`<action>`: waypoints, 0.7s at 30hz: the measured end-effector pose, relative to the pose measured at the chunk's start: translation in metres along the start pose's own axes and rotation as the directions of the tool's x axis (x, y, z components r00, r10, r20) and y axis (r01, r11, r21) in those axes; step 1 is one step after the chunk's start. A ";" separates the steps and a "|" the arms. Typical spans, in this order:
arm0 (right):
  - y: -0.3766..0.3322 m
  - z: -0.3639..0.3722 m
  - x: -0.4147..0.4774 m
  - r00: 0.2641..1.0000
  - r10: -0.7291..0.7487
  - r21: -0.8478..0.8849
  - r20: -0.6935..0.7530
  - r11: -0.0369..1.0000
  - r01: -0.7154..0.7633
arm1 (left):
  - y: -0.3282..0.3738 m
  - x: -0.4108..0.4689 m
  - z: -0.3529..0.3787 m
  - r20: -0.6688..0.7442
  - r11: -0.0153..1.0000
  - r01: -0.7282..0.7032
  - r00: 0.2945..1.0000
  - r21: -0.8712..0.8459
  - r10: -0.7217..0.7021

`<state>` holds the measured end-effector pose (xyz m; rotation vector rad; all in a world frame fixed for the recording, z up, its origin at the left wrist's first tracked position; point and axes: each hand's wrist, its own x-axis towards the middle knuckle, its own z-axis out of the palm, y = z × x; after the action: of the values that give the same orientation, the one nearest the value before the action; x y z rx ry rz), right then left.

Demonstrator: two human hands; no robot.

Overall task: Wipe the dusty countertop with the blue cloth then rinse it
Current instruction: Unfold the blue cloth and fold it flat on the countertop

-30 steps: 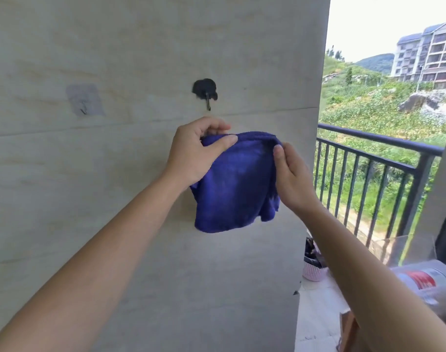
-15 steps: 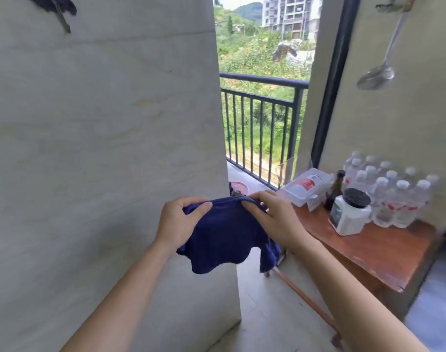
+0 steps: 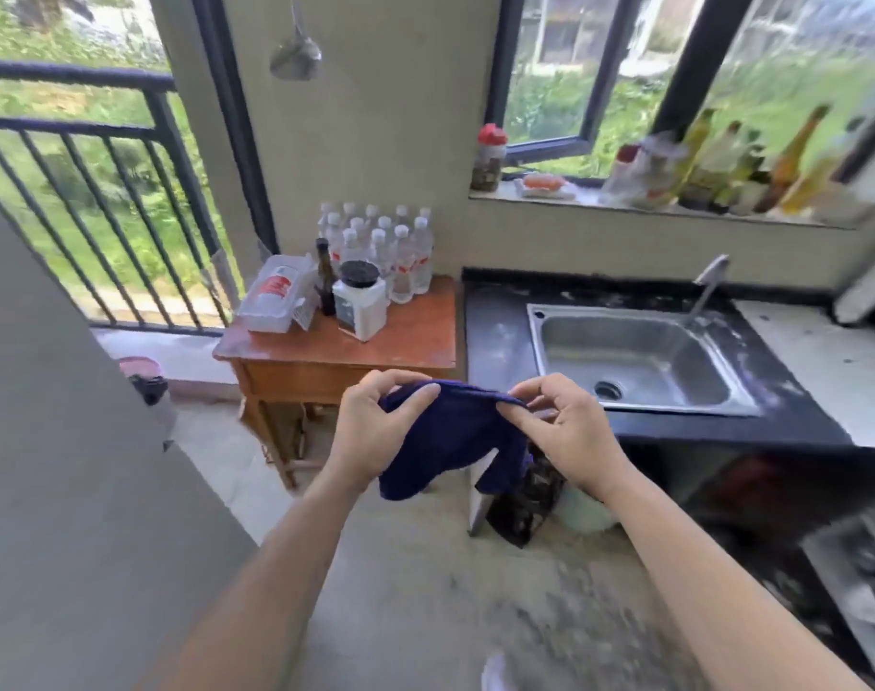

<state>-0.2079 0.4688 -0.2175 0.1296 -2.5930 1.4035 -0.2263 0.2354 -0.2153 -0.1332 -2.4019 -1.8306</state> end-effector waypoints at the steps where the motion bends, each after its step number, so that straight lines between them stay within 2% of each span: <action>1: 0.011 -0.021 -0.016 0.997 0.037 -0.011 -0.068 0.999 -0.038 | 0.009 -0.001 0.025 0.050 0.999 -0.031 0.998 -0.017 0.032; 6: 0.060 -0.121 -0.104 0.906 0.174 -0.016 -0.386 0.981 -0.195 | 0.061 -0.031 0.150 0.297 0.986 -0.141 0.941 -0.091 0.162; 11: 0.107 -0.218 -0.205 0.763 0.233 -0.015 -0.603 0.953 -0.303 | 0.118 -0.083 0.277 0.500 0.969 -0.213 0.830 -0.125 0.247; 17: 0.164 -0.344 -0.336 0.614 0.377 0.062 -0.694 0.880 -0.471 | 0.175 -0.179 0.446 0.689 0.958 -0.217 0.667 -0.186 0.285; 21: 0.200 -0.418 -0.404 0.514 0.393 0.079 -0.763 0.845 -0.529 | 0.204 -0.236 0.547 0.759 0.949 -0.209 0.571 -0.235 0.313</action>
<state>0.2062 0.9221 -0.2420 -1.0473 -2.0167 1.0027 0.0134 0.8170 -0.1988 -1.5482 -2.4958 -2.0171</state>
